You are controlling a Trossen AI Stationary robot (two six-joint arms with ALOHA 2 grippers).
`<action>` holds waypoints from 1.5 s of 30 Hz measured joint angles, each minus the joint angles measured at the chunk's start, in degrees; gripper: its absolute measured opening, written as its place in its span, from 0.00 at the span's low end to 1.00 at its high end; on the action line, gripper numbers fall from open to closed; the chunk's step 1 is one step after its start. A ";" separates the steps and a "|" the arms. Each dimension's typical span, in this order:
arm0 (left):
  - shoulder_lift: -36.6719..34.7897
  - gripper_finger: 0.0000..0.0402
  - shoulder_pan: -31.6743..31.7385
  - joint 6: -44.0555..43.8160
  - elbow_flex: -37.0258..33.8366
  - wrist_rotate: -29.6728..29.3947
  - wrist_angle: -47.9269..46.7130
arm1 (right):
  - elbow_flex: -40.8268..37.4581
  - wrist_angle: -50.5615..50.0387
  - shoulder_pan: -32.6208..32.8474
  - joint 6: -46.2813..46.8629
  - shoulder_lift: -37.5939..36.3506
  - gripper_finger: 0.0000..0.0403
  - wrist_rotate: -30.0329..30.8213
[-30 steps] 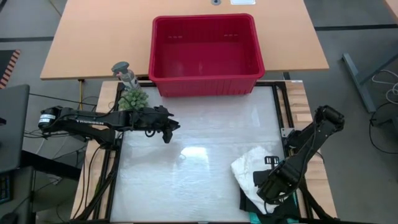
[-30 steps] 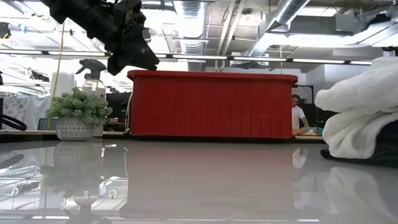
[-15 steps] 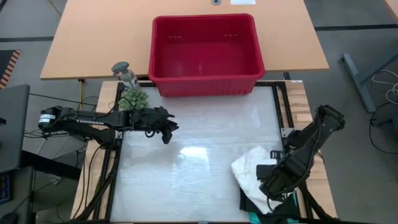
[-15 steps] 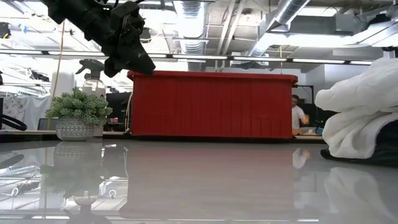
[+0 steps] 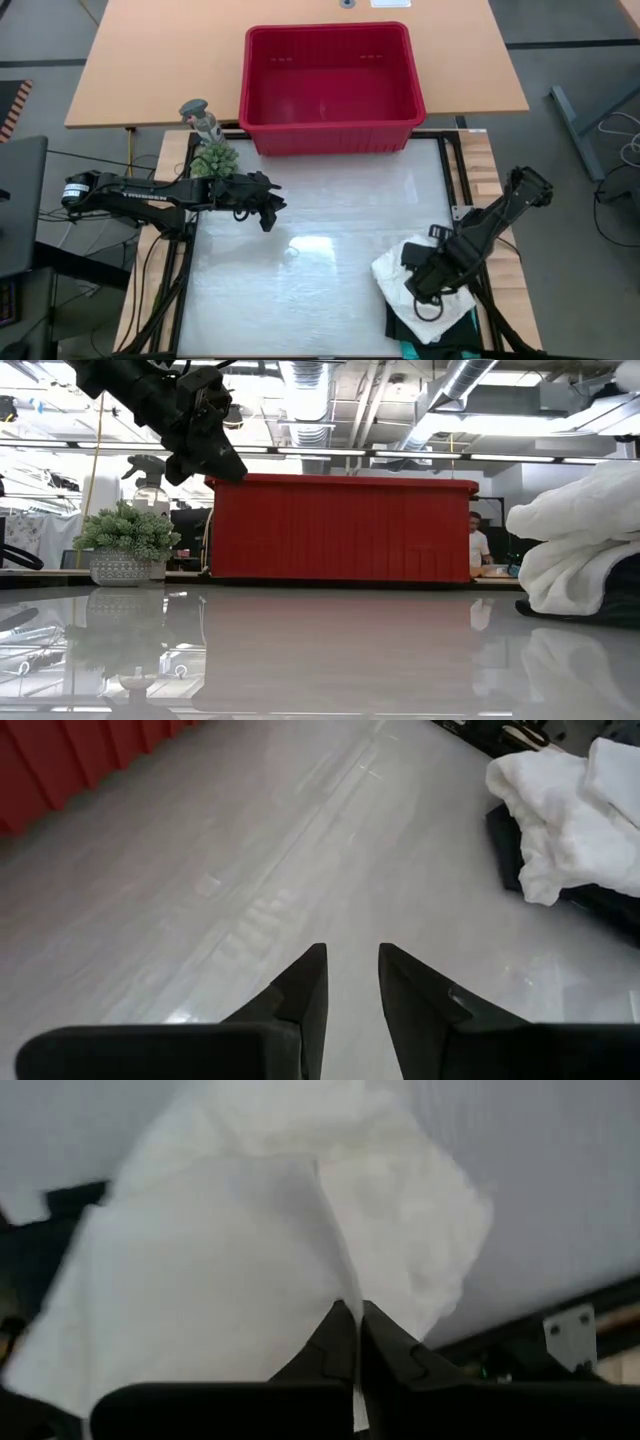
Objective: Fold Laundry from Bin
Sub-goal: Stack the white boxers on top of the white underwear
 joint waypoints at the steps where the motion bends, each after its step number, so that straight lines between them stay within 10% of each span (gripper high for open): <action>1: 0.00 0.20 0.00 0.00 0.00 0.03 0.01 | -0.45 -0.03 -0.60 -0.01 0.00 0.07 -0.06; 25: 0.00 0.20 0.02 -0.04 0.00 -0.16 -0.14 | -4.73 0.03 -3.49 13.27 -9.80 0.25 -0.79; 37: 0.00 0.20 0.02 -0.28 0.00 1.67 -0.32 | -4.64 17.59 9.68 24.10 -13.69 0.21 14.53; 45: 0.00 0.20 0.02 -4.80 0.00 6.03 4.19 | -8.92 8.78 20.76 50.27 -7.68 0.05 23.37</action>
